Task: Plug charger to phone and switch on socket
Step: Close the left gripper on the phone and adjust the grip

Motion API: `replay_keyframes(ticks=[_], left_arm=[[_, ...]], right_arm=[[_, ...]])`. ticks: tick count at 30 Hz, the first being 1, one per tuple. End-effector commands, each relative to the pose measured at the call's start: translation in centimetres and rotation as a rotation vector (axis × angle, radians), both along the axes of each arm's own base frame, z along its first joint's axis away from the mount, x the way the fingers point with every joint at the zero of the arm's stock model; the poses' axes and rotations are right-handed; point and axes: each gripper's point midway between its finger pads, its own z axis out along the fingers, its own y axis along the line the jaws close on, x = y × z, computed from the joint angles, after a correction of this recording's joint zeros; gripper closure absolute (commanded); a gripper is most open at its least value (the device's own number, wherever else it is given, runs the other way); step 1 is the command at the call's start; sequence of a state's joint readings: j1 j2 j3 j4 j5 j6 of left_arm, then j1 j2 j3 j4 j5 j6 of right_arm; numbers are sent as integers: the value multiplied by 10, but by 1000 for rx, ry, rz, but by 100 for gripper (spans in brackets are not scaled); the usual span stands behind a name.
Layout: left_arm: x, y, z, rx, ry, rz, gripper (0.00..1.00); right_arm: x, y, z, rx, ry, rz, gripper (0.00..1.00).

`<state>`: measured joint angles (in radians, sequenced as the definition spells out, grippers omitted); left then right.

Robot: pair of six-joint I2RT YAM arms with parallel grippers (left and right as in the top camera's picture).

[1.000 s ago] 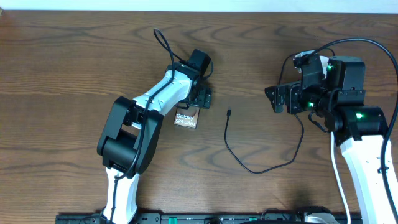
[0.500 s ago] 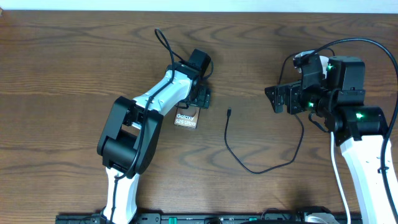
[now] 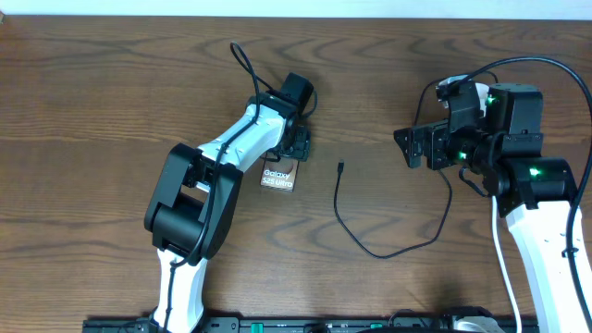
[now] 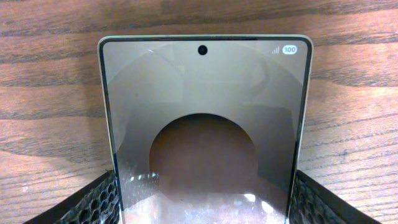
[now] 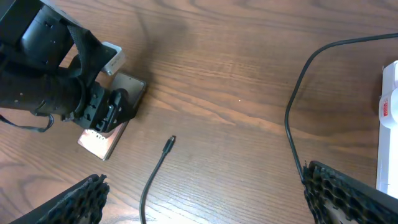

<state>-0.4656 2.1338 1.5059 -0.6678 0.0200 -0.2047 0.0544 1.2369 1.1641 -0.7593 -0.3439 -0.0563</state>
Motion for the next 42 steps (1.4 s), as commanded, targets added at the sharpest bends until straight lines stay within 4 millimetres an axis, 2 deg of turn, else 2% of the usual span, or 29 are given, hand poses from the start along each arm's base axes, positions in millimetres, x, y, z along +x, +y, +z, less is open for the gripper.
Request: replay_keyframes(ticks=[1, 9, 13, 16, 18, 25, 28, 32, 38, 40, 42], left_arm=[[-16, 12, -19, 53, 74, -2, 27], [-35, 20, -20, 79, 155, 4, 26], [-39, 22, -20, 87, 170, 4, 18], [-41, 23, -20, 92, 181, 4, 17], [-45, 24, -20, 98, 193, 2, 11], [-56, 30, -19, 123, 241, -17, 7], [-56, 30, -19, 124, 240, -25, 8], [-57, 30, -19, 125, 242, -24, 14], [-58, 31, -19, 127, 247, -24, 16], [-57, 31, -19, 126, 244, -23, 24], [-56, 30, -19, 124, 240, -24, 26]], right_arm=[[4, -3, 6, -6, -17, -4, 1], [4, -3, 6, -6, -17, -4, 1], [4, -3, 6, -6, -16, -4, 1], [4, -3, 6, -6, -16, -4, 1], [4, -3, 6, -5, -13, -4, 1], [3, -3, 4, -6, -7, -4, 1], [3, -3, 4, -6, -7, -4, 1], [2, -3, 4, -6, -5, -4, 1], [1, -3, 3, -6, 1, -4, 1], [1, -3, 3, -7, 1, -4, 1], [1, -3, 3, -7, 1, -4, 1]])
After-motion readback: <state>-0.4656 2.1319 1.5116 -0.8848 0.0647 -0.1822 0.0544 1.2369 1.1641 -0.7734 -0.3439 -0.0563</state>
